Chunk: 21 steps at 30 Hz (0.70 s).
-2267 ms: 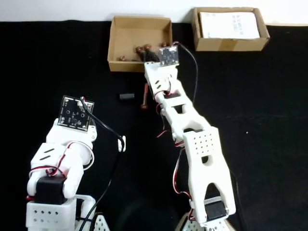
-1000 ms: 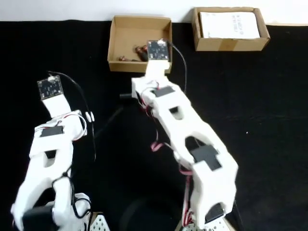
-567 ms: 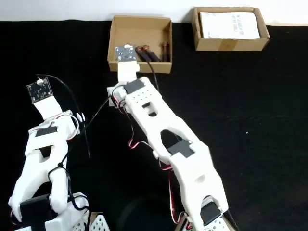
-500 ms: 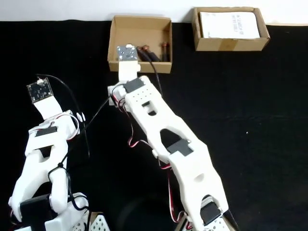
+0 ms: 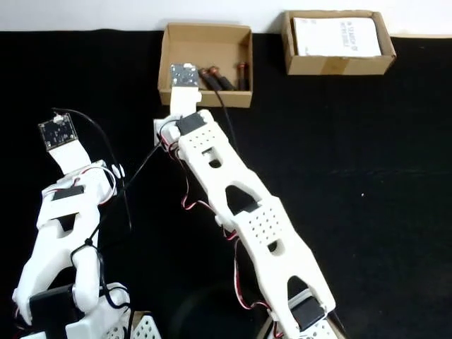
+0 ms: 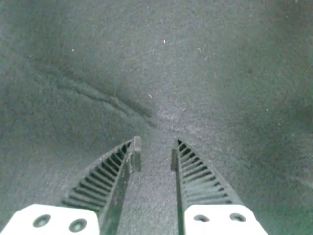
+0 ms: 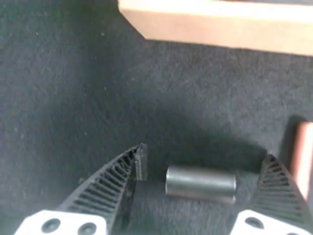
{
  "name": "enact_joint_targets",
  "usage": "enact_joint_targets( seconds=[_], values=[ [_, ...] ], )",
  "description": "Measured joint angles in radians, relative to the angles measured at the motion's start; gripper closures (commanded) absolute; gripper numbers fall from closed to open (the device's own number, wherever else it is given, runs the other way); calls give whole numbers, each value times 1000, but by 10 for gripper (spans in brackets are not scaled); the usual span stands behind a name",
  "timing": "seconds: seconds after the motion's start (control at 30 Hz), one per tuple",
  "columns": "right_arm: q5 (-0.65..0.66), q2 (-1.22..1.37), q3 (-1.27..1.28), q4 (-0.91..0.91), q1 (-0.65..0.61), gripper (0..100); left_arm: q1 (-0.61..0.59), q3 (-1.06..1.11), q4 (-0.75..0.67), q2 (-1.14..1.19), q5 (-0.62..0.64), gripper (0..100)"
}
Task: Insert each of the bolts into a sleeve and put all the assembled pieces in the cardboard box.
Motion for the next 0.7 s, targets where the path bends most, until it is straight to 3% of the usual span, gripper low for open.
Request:
enact_joint_targets(
  seconds=[0.3, 0.5, 0.7],
  values=[
    [12, 80, -129, 129, 0, 663, 0, 0, 0, 0, 0, 878],
    [123, 80, -130, 186, 0, 666, 0, 0, -2, 3, 0, 878],
    [169, 80, -130, 193, 5, 848, 0, 0, -2, 3, 0, 878]
  ],
)
